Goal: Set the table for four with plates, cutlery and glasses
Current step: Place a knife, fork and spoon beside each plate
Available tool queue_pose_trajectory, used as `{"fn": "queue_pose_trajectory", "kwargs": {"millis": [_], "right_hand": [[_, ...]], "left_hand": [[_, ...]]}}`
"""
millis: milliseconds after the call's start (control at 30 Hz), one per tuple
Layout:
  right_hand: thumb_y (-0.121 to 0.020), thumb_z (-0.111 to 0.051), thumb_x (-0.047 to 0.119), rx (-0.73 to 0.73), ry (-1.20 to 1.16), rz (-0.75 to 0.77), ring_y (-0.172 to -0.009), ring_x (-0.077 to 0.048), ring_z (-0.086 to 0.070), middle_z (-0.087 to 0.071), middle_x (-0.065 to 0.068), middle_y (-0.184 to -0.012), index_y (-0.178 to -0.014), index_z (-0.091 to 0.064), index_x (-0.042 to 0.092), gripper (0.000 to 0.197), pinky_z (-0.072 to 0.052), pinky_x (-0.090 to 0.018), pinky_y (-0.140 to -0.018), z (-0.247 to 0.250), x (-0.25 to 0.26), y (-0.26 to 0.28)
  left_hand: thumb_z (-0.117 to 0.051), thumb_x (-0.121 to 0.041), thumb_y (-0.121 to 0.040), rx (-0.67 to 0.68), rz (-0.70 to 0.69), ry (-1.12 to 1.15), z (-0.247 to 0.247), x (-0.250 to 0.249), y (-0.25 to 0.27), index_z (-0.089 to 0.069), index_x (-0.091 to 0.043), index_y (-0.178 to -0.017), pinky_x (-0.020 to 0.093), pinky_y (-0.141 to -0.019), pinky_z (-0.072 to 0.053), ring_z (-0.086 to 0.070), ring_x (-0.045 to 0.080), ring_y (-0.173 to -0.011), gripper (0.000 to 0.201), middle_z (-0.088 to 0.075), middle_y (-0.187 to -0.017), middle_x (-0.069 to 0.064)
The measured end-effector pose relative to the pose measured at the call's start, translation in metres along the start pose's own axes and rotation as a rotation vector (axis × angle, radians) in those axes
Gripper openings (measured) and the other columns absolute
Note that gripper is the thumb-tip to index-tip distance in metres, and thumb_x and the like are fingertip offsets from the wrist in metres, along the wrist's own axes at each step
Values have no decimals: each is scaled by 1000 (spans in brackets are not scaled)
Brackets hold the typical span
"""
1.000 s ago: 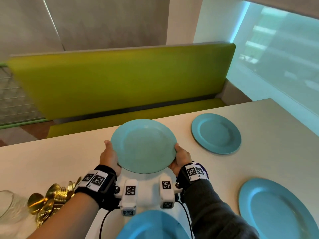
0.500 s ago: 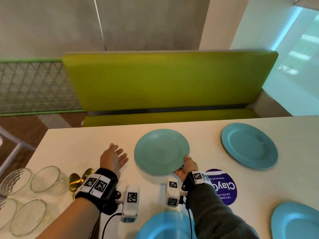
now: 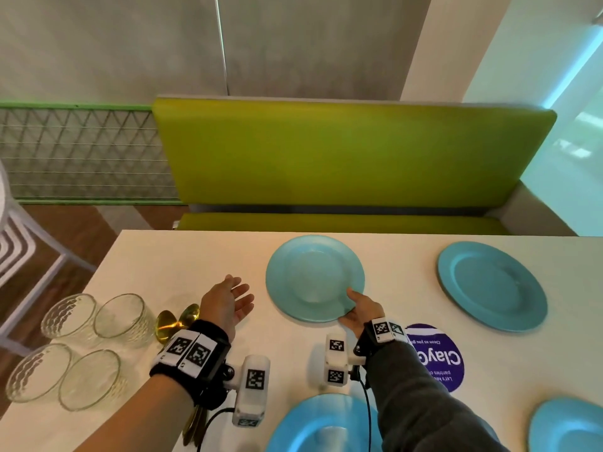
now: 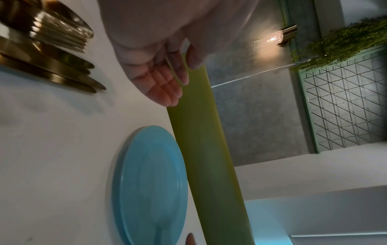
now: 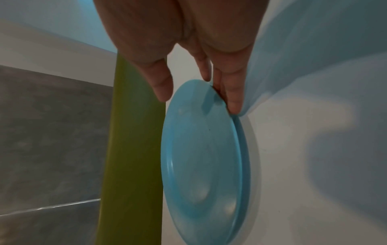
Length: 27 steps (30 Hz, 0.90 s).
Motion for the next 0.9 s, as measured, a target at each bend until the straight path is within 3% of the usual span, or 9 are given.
{"fn": "queue_pose_trajectory", "kwargs": {"millis": [100, 200, 300, 400, 533, 633, 767, 900], "right_hand": [[-94, -52, 14, 47, 125, 61, -70, -17, -52, -54, -7, -86, -123, -52, -3, 34, -47, -31, -70, -5, 6, 9], [-95, -50, 17, 54, 279, 61, -68, -11, -46, -48, 0, -84, -103, -50, 17, 9, -45, -28, -66, -9, -1, 33], [-94, -49, 9, 54, 343, 95, -64, -14, -47, -47, -1, -76, -94, -51, 13, 4, -45, -28, -61, -16, -10, 57], [-92, -50, 7, 36, 359, 168, -59, -19, -49, -52, -7, -72, -81, -56, 10, 13, -45, -29, -55, -32, -25, 91], [-91, -54, 10, 28, 425, 250, -56, -18, -50, -57, -5, -71, -86, -57, 11, 5, -43, -26, -52, -61, -61, 135], [-89, -57, 15, 4, 572, 271, -60, -17, -55, -62, -3, -77, -93, -58, 15, 5, -47, -26, -53, -89, -102, 159], [-87, -62, 25, -70, 773, 262, -85, -17, -62, -64, -2, -99, -102, -62, 22, 16, -53, -27, -77, -115, -153, 172], [-89, -58, 23, -141, 924, 233, -105, -19, -60, -62, -5, -119, -120, -57, 18, 32, -48, -23, -87, -130, -174, 174]], "left_hand": [[-42, -22, -99, 31, 17, -34, 7, 7, 4, -53, -12, -80, 28, -60, -46, -53, 19, -67, 25, -57, -80, 5], [-43, -20, -98, 89, 32, -73, 17, 14, 12, -55, -10, -86, 28, -60, -46, -53, 18, -66, 20, -56, -80, 4], [-43, -19, -97, 149, 38, -119, 24, 17, 19, -53, -8, -100, 27, -60, -46, -53, 18, -66, 15, -57, -80, 4], [-46, -16, -95, 226, 17, -190, 40, 10, 28, -54, -8, -101, 25, -56, -46, -53, 16, -64, 13, -57, -78, 4], [-45, -15, -94, 334, -37, -306, 69, -6, 41, -55, -12, -77, 21, -47, -42, -50, 13, -53, 19, -53, -69, 4], [-45, -15, -95, 370, -90, -354, 99, -23, 48, -55, -12, -83, 20, -43, -44, -52, 14, -57, 15, -57, -75, 5], [-47, -15, -95, 410, -109, -382, 132, -38, 56, -55, -12, -86, 21, -49, -45, -52, 14, -59, 13, -58, -77, 5], [-48, -15, -95, 421, -103, -404, 156, -41, 54, -56, -12, -88, 23, -53, -45, -53, 14, -59, 11, -59, -78, 5]]}}
Point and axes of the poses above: each hand's wrist, its own y-axis away from the middle knuckle, its own z-axis out of the back of the hand, x = y × z, the point moved 10 cm from there along -y, towards the middle knuckle
